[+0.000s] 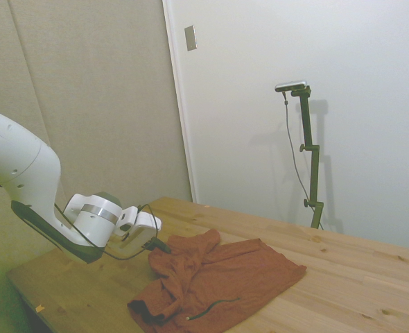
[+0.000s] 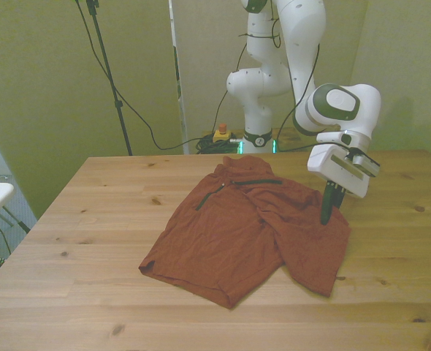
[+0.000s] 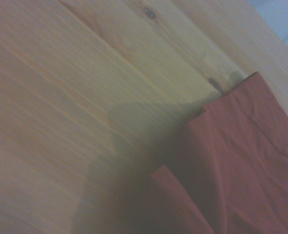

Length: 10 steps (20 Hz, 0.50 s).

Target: Fold the shorts

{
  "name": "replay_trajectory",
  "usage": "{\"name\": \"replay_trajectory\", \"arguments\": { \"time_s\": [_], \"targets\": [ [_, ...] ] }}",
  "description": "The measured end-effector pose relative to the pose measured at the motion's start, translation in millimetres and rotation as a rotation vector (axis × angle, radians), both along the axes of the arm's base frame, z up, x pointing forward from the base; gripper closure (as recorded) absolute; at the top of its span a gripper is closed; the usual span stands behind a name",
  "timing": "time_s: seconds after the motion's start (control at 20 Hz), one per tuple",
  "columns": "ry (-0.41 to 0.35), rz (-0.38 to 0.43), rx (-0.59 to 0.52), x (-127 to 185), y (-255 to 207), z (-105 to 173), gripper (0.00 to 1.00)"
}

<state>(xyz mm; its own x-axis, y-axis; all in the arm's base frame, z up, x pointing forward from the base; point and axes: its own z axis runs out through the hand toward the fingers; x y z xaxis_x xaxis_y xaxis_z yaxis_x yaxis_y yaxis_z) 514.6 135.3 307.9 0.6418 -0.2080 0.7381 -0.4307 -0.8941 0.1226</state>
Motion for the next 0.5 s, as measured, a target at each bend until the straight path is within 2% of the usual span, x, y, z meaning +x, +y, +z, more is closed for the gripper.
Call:
{"name": "replay_trajectory", "arguments": {
  "time_s": [0.2, 0.5],
  "targets": [
    [-0.040, -0.032, 0.026, 6.1, -14.5, 33.2, 1.00],
    [-0.100, -0.105, 0.057, 20.9, -62.9, 87.1, 1.00]
  ]
}}
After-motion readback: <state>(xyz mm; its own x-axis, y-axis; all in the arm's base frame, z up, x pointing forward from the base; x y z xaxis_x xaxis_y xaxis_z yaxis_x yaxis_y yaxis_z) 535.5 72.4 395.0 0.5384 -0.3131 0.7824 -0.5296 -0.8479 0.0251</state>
